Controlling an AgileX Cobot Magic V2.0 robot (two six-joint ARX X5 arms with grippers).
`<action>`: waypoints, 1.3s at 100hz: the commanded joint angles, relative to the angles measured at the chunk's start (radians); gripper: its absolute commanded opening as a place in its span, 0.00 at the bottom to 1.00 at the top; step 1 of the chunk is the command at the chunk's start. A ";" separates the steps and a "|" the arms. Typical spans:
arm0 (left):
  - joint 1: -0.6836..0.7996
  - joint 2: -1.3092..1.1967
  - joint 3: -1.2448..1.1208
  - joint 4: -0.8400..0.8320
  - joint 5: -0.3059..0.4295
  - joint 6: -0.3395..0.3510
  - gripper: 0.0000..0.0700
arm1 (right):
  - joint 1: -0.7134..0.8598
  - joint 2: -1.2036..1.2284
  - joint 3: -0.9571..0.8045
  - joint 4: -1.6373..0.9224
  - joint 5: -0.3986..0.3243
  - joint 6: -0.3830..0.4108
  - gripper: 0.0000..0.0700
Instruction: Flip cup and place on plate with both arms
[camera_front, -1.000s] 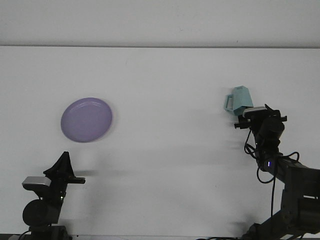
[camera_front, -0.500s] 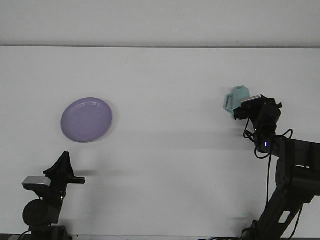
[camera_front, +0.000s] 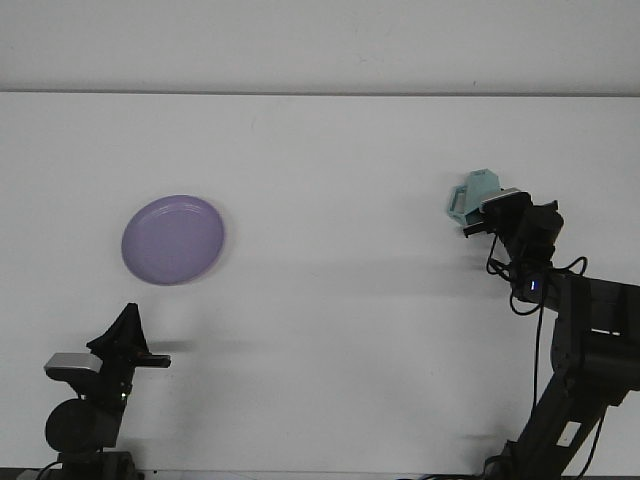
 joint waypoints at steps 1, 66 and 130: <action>0.001 -0.001 -0.015 0.010 -0.005 -0.002 0.02 | 0.001 -0.029 0.016 -0.017 -0.006 0.081 0.01; 0.001 -0.001 -0.015 0.010 -0.005 -0.001 0.02 | 0.106 -0.721 0.022 -0.999 -0.001 0.406 0.01; 0.001 -0.001 -0.015 0.009 -0.005 -0.002 0.02 | 0.677 -0.542 0.392 -1.864 0.028 0.335 0.01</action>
